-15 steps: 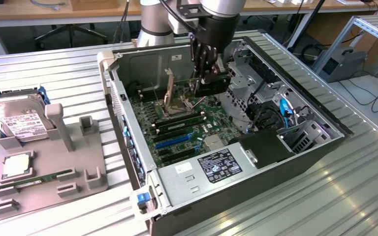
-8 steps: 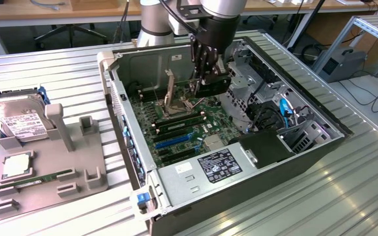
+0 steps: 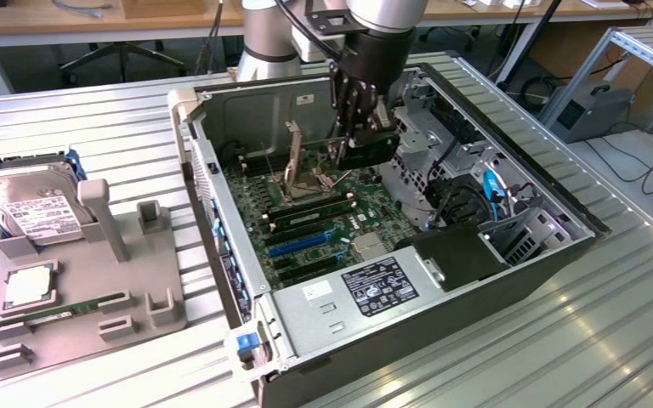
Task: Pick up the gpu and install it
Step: 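Insert the gpu into the slot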
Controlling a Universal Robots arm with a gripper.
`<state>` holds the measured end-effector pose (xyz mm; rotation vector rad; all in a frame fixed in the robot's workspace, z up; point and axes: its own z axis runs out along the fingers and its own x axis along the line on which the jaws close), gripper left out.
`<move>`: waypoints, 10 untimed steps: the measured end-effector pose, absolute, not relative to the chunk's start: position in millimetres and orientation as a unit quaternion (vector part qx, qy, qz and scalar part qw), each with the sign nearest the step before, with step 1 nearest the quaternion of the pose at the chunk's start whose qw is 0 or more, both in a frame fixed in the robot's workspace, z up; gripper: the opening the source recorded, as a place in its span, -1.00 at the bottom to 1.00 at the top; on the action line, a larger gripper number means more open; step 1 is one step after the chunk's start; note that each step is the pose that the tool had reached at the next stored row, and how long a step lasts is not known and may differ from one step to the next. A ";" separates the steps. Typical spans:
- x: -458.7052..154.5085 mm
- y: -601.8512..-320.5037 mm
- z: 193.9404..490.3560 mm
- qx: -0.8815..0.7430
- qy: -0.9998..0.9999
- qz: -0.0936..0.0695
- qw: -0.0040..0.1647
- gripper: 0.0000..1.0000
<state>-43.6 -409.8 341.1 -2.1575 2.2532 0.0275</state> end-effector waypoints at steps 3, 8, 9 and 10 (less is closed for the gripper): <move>-43.6 -410.3 340.9 -0.692 0.722 0.009 0.011 -0.45; -43.6 -411.2 340.7 -0.692 0.722 0.009 0.011 -0.45; -43.6 -411.7 340.5 -0.692 0.722 0.009 0.011 -0.45; -43.6 -412.4 340.3 -0.692 0.722 0.009 0.011 -0.45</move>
